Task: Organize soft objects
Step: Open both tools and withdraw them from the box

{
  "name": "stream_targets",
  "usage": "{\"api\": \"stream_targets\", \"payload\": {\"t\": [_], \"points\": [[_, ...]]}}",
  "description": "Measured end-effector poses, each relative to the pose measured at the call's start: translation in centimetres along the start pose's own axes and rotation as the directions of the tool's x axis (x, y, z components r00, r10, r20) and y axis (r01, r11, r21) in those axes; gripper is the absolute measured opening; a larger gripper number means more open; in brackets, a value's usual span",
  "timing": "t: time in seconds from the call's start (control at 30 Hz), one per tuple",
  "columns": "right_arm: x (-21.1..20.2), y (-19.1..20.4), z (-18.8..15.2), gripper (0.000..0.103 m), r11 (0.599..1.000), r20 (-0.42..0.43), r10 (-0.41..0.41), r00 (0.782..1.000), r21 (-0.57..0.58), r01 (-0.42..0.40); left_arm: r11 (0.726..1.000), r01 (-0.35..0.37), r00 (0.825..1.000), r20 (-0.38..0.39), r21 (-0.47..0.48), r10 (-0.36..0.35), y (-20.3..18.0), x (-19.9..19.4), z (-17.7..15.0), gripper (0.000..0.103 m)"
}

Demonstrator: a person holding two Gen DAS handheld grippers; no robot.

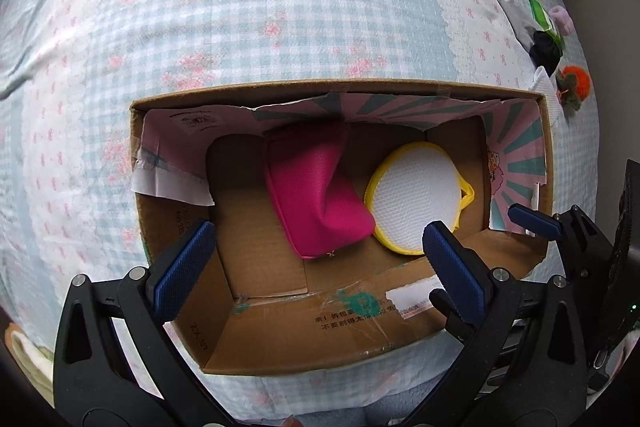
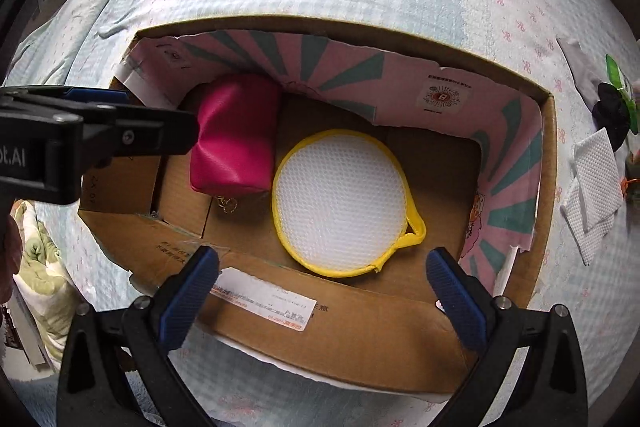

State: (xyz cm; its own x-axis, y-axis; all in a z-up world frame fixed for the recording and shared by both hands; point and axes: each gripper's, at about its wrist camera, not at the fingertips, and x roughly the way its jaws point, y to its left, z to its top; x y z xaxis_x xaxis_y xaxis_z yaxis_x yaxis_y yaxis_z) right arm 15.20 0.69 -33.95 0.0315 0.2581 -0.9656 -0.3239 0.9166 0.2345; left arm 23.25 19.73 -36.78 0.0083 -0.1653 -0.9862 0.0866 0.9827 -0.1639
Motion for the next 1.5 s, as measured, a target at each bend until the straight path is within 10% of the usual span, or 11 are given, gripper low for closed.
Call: {"api": "stream_targets", "payload": {"t": [0.7,1.13,1.5], "points": [[-13.4,3.6,-4.6,0.103,0.999,0.192,-0.033,0.981,-0.008,0.035,0.999,0.0,0.96,0.278,-0.038,0.01,-1.3,-16.5,-8.4,0.103],[-26.7,0.8,-10.9,0.103,0.968,0.395,-0.217,0.892,0.209,0.143,0.998,-0.008,0.883,0.468,-0.064,0.037,-4.8,-26.1,-14.5,0.103],[-32.5,-8.5,-15.1,0.103,0.938,0.469,-0.294,0.833,0.31,0.156,0.997,-0.027,0.832,0.552,-0.073,0.063,-17.1,-26.8,-14.6,0.103]]}}
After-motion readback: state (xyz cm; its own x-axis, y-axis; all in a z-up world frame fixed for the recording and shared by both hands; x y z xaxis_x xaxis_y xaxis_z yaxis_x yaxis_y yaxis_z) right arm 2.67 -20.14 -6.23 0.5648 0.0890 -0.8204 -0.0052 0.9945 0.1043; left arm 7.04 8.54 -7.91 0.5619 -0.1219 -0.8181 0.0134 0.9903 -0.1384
